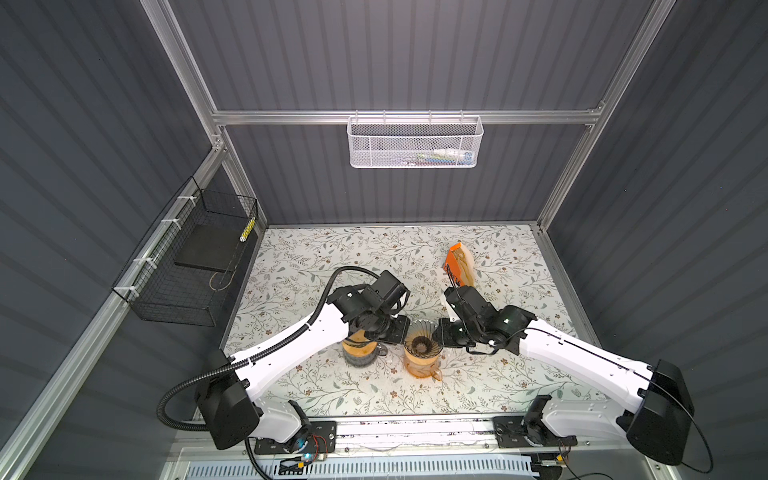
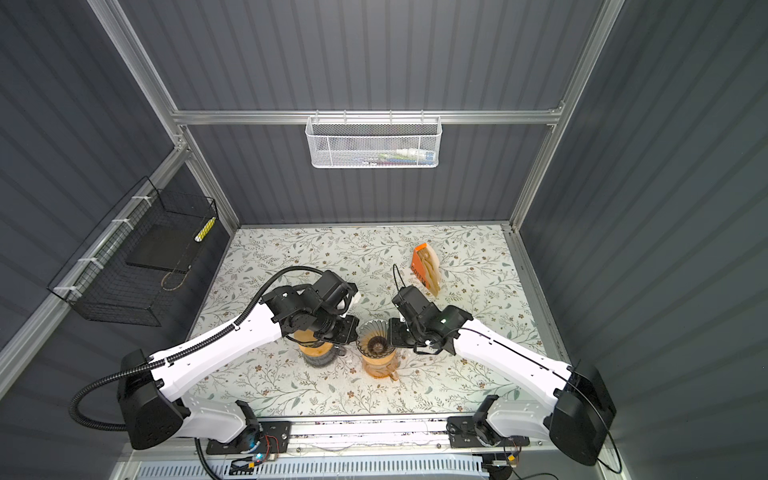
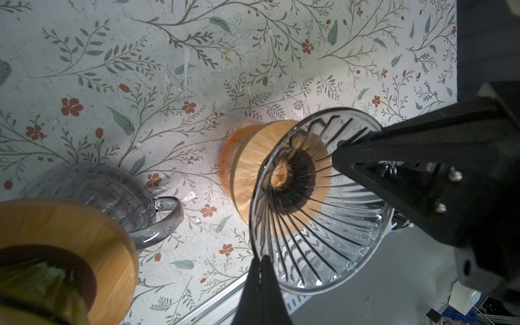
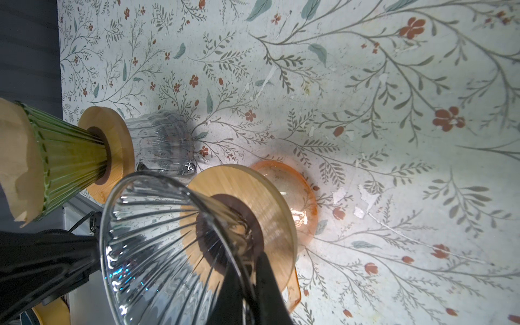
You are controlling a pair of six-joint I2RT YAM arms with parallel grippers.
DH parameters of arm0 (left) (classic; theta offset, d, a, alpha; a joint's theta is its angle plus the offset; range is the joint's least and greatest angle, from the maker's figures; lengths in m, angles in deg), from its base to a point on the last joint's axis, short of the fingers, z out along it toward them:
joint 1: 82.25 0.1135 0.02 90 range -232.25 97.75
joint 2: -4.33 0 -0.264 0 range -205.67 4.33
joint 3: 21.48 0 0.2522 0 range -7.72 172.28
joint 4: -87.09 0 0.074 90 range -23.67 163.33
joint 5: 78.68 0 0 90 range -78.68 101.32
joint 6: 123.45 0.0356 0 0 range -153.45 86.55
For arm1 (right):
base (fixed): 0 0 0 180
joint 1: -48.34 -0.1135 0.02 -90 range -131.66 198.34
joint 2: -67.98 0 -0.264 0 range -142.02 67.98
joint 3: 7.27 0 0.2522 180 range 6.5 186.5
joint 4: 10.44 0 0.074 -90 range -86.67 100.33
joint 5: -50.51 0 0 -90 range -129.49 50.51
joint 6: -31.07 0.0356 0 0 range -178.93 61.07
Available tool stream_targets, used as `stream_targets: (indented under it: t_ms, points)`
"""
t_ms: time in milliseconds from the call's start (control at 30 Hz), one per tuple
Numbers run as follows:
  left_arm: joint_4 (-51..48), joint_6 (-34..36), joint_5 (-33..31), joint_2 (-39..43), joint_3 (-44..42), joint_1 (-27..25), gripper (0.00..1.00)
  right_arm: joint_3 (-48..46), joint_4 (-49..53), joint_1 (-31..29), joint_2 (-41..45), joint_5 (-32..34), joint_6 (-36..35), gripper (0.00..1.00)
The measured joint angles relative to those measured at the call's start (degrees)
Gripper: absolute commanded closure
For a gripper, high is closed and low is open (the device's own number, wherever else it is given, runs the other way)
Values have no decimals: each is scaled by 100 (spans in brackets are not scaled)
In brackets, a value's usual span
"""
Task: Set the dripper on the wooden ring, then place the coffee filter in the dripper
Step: 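Open the right gripper and release the glass dripper in the ring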
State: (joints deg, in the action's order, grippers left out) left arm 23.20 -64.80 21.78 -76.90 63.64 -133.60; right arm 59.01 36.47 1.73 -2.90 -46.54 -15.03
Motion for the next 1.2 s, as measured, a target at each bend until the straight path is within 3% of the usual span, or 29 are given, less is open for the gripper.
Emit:
stream_targets:
  t_ms: [767,1200]
  points:
    - [-52,-57,-39,-92,125,-66,98,87,219,-11,33,85,26,100]
    - [-114,-83,-52,-107,188,-116,97,131,289,-35,42,105,22,87]
